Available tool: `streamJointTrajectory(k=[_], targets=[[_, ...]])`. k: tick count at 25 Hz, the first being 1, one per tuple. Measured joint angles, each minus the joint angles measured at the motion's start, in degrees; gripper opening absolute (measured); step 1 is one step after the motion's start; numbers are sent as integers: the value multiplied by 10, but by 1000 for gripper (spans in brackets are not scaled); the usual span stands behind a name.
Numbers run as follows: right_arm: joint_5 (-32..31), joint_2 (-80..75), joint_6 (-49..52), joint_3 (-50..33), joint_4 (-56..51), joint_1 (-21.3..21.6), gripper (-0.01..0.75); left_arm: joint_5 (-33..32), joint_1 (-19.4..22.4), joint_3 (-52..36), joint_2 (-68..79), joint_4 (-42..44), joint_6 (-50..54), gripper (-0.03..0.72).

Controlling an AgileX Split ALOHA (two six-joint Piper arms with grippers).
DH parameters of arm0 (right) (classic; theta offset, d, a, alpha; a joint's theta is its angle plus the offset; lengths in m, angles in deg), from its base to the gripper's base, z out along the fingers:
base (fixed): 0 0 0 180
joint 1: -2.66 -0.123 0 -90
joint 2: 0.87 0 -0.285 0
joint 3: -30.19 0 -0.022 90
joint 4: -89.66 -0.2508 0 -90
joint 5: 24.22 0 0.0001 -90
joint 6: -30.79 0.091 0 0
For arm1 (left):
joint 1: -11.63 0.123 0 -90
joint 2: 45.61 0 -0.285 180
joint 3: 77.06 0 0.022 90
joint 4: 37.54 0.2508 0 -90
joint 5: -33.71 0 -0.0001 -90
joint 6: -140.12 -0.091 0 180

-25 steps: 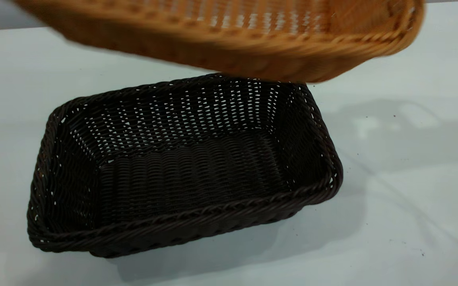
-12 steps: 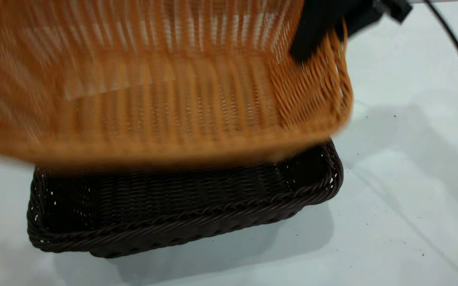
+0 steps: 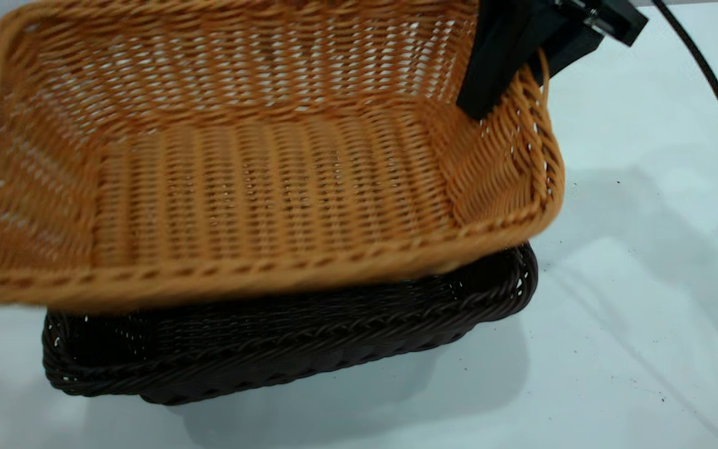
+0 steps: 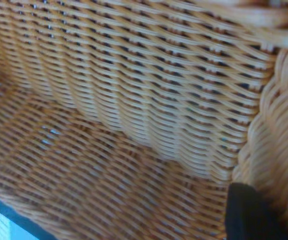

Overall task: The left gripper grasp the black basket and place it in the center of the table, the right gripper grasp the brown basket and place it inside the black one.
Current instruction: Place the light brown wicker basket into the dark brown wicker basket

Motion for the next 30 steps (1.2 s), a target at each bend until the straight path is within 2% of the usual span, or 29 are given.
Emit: streamJointTrajectory(k=[4,22,30], targets=[[0,0,1,-1,12,-17,104,0,0,0,0,0,0,418],[2,-53,16,-1,-3,-16,104,0,0,0,0,-2,0,418],[2,-54,24,-1,30,-16,104,0,0,0,0,-2,0,418]])
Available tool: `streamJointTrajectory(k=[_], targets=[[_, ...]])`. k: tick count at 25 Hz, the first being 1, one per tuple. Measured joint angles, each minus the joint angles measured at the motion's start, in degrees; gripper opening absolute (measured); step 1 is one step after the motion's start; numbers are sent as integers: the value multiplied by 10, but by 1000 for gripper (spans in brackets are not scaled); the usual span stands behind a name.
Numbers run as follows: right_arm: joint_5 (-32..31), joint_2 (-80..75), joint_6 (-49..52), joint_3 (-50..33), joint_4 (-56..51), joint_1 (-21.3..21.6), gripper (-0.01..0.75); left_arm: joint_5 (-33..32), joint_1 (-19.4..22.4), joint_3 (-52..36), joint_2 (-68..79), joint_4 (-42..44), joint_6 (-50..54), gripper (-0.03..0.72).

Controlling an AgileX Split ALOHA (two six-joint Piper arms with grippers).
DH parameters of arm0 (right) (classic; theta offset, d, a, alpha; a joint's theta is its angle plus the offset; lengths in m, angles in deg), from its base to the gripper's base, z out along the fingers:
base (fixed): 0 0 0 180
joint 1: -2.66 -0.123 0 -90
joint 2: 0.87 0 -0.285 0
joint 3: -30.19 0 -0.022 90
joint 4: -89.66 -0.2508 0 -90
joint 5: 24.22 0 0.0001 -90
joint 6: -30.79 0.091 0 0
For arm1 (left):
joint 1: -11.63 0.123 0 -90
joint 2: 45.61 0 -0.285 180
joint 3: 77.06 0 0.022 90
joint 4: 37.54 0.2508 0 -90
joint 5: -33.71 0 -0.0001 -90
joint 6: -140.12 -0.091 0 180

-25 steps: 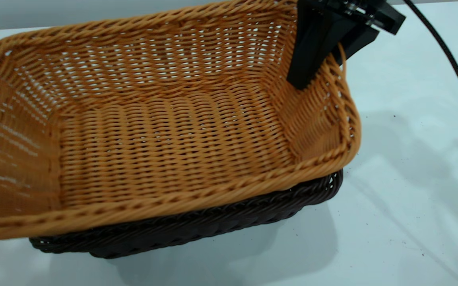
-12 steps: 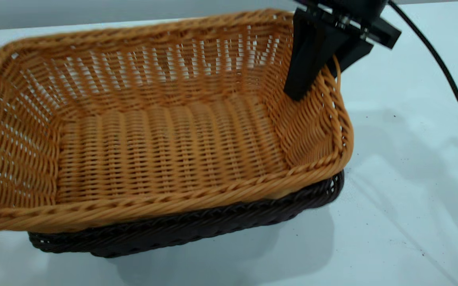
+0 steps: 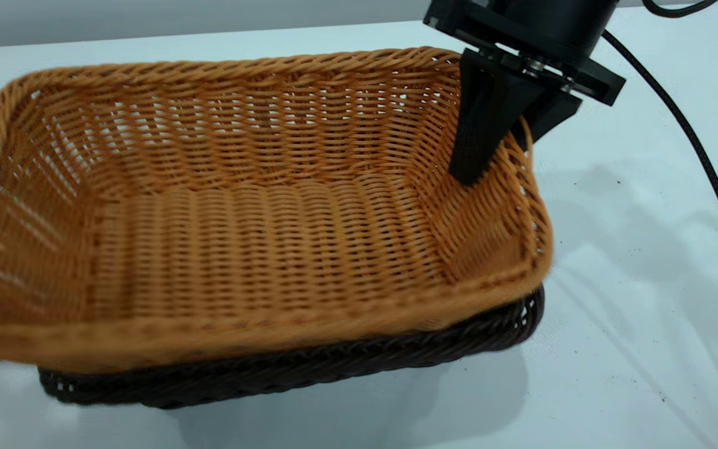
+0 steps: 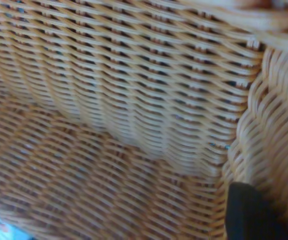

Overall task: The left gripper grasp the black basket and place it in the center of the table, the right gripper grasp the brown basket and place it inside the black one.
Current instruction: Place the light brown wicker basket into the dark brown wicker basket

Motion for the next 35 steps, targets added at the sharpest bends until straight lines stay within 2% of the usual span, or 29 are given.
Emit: streamJointTrajectory(k=[12,21,35], targets=[[-1,0,15,0,8,0,104,0,0,0,0,-2,0,418],[-1,1,108,0,74,0,104,0,0,0,0,-4,0,417],[31,1,125,0,91,0,104,1,0,0,0,-4,0,417]])
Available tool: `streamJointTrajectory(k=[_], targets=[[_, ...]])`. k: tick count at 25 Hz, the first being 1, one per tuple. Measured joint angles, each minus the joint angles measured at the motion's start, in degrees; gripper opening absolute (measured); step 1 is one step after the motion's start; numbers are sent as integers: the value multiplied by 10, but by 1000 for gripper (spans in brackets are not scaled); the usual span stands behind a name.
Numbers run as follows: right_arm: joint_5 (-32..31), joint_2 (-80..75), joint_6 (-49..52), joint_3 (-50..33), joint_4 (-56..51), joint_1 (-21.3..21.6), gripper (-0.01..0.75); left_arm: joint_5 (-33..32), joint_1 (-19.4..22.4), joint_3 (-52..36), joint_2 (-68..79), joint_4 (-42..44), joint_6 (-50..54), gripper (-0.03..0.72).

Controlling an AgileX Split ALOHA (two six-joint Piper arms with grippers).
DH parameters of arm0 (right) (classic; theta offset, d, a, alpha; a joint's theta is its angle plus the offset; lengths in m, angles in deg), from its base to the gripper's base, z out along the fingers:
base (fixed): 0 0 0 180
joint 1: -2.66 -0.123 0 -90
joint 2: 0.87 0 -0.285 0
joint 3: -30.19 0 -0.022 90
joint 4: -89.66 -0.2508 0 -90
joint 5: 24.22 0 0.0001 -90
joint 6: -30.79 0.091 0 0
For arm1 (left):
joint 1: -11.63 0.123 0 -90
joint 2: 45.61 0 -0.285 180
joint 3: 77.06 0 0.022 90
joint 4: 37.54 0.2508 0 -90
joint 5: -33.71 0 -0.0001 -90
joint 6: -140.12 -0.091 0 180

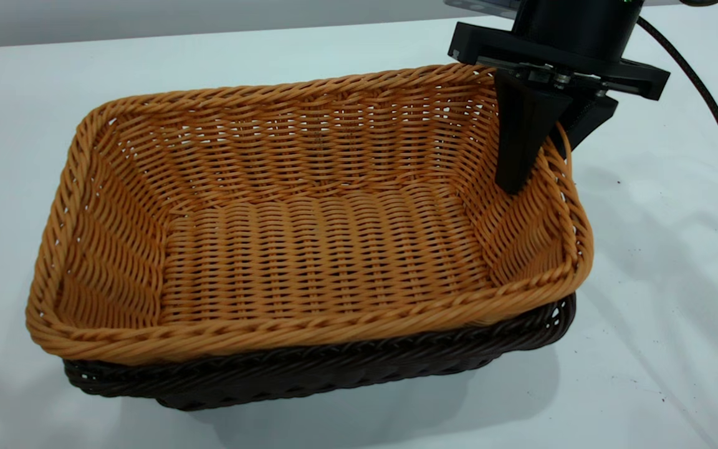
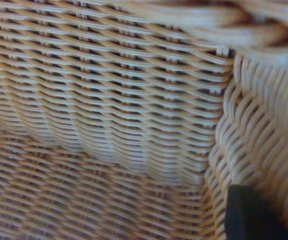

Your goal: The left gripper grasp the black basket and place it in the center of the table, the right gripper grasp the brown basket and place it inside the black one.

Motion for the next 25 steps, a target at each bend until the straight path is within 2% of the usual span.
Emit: streamJointTrajectory(k=[2,4,9,12,16,25], targets=[[0,0,-1,0,0,0,115,0,0,0,0,0,0,417],[1,0,-3,0,3,0,157,0,0,0,0,0,0,417],[1,4,-20,0,0,0,367,0,0,0,0,0,0,417],[2,21,-20,5,27,0,455,0,0,0,0,-9,0,417],[-8,60,0,29,60,1,477,0,0,0,0,-28,0,417],[-30,179,37,53,150,1,472,0,0,0,0,-46,0,417]])
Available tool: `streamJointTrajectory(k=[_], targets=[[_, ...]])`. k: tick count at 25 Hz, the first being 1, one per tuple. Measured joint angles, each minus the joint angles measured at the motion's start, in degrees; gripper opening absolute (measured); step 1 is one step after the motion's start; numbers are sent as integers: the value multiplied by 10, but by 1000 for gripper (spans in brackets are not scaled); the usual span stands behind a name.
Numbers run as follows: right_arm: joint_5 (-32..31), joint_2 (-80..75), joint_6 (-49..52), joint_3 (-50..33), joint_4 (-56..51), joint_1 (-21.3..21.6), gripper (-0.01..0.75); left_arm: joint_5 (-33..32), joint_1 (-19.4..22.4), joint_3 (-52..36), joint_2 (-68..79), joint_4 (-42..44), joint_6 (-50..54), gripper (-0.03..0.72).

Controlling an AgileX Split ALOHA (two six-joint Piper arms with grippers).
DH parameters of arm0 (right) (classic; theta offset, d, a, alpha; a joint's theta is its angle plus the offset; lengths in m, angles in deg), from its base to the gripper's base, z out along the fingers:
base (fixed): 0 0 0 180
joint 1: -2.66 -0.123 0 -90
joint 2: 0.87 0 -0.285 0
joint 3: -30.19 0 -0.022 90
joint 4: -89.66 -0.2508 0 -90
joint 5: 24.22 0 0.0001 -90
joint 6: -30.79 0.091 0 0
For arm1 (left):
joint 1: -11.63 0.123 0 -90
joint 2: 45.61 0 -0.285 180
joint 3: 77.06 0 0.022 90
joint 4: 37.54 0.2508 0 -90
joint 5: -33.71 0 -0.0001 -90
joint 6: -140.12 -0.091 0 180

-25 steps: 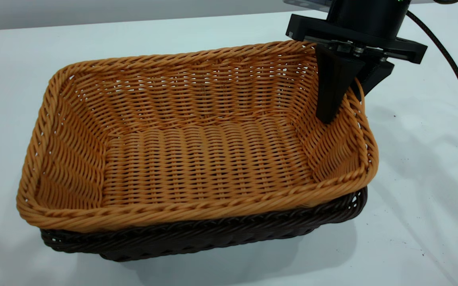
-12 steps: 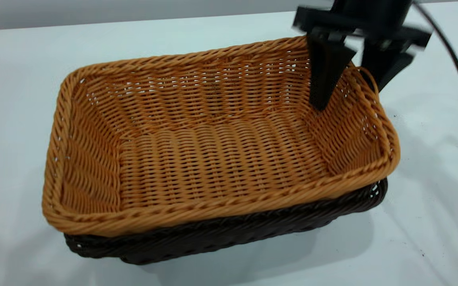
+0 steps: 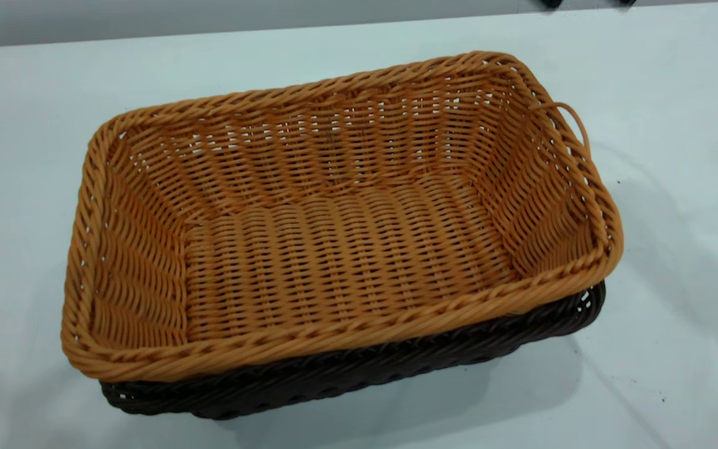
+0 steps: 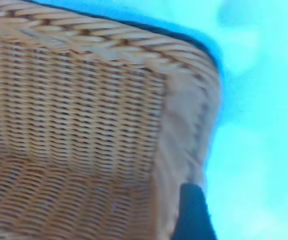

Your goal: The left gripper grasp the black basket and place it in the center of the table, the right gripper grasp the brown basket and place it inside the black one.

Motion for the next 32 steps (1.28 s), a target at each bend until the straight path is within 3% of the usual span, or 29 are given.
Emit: streamJointTrajectory(k=[9,23,28,32], targets=[[-5,195,29,0,113,0,338,35,0,0,0,-126,1,396],[-6,556,22,-1,150,0,22,12,0,0,0,-128,1,123],[-5,675,22,-4,150,0,1,-4,0,0,0,-128,1,21],[-4,761,14,-28,150,0,0,-25,0,-1,0,-128,1,2]])
